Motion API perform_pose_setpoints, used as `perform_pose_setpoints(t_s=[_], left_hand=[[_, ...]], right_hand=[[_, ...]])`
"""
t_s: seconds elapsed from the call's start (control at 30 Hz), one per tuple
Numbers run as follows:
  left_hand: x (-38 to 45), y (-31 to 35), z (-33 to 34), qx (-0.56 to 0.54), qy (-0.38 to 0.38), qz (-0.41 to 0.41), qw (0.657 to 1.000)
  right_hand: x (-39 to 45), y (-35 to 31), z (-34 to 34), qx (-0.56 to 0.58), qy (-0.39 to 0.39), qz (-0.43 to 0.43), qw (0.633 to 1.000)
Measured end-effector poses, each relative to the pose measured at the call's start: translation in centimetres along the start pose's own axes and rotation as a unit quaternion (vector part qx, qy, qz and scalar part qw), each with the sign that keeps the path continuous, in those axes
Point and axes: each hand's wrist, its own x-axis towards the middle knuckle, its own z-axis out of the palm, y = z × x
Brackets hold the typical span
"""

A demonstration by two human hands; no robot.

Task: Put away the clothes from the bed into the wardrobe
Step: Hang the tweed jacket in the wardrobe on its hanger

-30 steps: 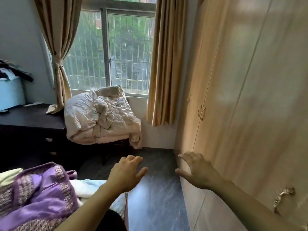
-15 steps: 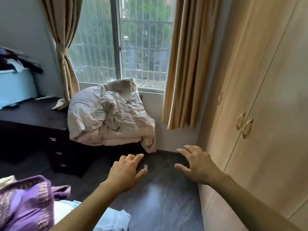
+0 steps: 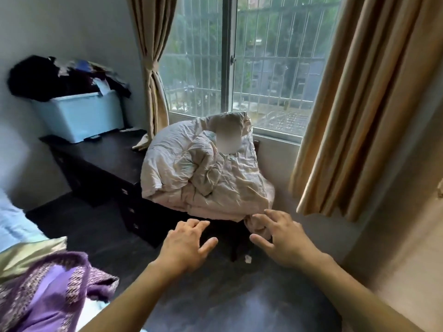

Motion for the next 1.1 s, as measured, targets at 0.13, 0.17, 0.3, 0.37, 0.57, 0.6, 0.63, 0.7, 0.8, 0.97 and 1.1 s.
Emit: perform_pose_setpoints(t_s=[0.13,0.17,0.3,0.37,0.57,0.6,0.63,0.7,0.8,0.97,1.1], left_hand=[[6.3,-2.6,1.6,-0.018,0.018,-0.052,0.998],[7.9,-3.2,2.1,-0.024,0.018,-0.067,0.997],[14.0,-4.8,3.5,-0.057,0.014,-0.11,0.992],[16.8,-5.4,3.4,-0.045,0.028,-0.118,0.992],[22.9,-8.7,2.1,0.014,0.037,-0.173,0.984],[23.7,-9.4,2.1,0.025,0.031,-0.184,0.982],[24.5,-10.1,2.0,0.032,0.03,-0.196,0.98],[26.3,-11.6,2.2,0.042,0.035,-0.227,0.972],[28.9,-14.1,2.7,0.06,0.034,-0.288,0.955],[32.1,-15.9,1.5,0.053,0.051,-0.403,0.912],[31.3,-18.3,-0.8,0.072,0.076,-0.46,0.882]], right_hand=[[9.2,0.8,0.8,-0.02,-0.011,-0.046,0.999],[11.6,0.6,0.9,-0.026,-0.015,-0.059,0.998],[20.3,-0.2,0.6,-0.051,-0.033,-0.116,0.991],[24.3,-0.5,0.3,-0.065,-0.032,-0.148,0.986],[34.5,-1.4,1.5,-0.047,-0.048,-0.215,0.974],[36.1,-1.5,2.0,-0.048,-0.052,-0.223,0.972],[37.8,-1.6,2.5,-0.048,-0.054,-0.235,0.969],[41.2,-2.1,3.3,-0.042,-0.065,-0.258,0.963],[46.8,-2.9,4.4,-0.039,-0.084,-0.298,0.95],[55.8,-5.5,5.2,-0.021,-0.108,-0.366,0.924],[60.4,-11.1,6.1,-0.002,-0.12,-0.44,0.89]])
